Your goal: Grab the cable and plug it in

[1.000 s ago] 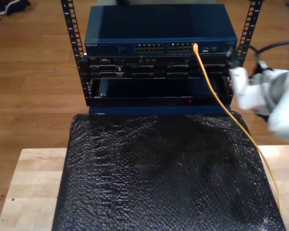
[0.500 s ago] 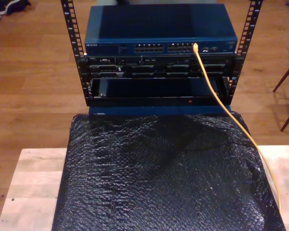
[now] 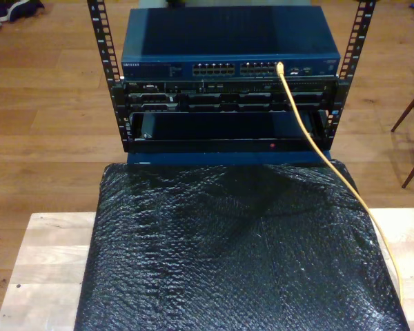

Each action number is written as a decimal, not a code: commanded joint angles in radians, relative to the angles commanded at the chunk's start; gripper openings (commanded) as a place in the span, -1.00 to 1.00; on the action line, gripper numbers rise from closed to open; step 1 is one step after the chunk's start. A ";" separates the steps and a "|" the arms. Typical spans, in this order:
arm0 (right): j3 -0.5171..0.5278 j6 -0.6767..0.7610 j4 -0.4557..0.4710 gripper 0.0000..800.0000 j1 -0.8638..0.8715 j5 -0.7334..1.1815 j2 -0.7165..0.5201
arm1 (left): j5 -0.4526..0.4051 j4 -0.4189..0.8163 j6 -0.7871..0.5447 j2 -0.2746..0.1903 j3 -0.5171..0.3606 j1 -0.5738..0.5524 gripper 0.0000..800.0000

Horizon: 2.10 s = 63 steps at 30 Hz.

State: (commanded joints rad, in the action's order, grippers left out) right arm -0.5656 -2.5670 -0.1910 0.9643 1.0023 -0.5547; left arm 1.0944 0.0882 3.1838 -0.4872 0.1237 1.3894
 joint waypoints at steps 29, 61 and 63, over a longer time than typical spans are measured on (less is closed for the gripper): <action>0.471 -0.503 0.149 1.00 0.462 0.018 -0.224 | 0.000 0.000 0.000 0.000 0.000 0.000 1.00; 0.643 -0.574 0.124 1.00 0.589 -0.236 -0.222 | 0.000 0.000 0.000 0.000 0.000 0.000 1.00; 0.644 -0.574 0.124 1.00 0.589 -0.236 -0.222 | 0.000 0.000 0.000 0.000 0.000 0.000 1.00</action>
State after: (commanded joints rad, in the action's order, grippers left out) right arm 0.0788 -3.1408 -0.0667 1.5535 0.7660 -0.7772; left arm 1.0944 0.0882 3.1838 -0.4872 0.1237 1.3894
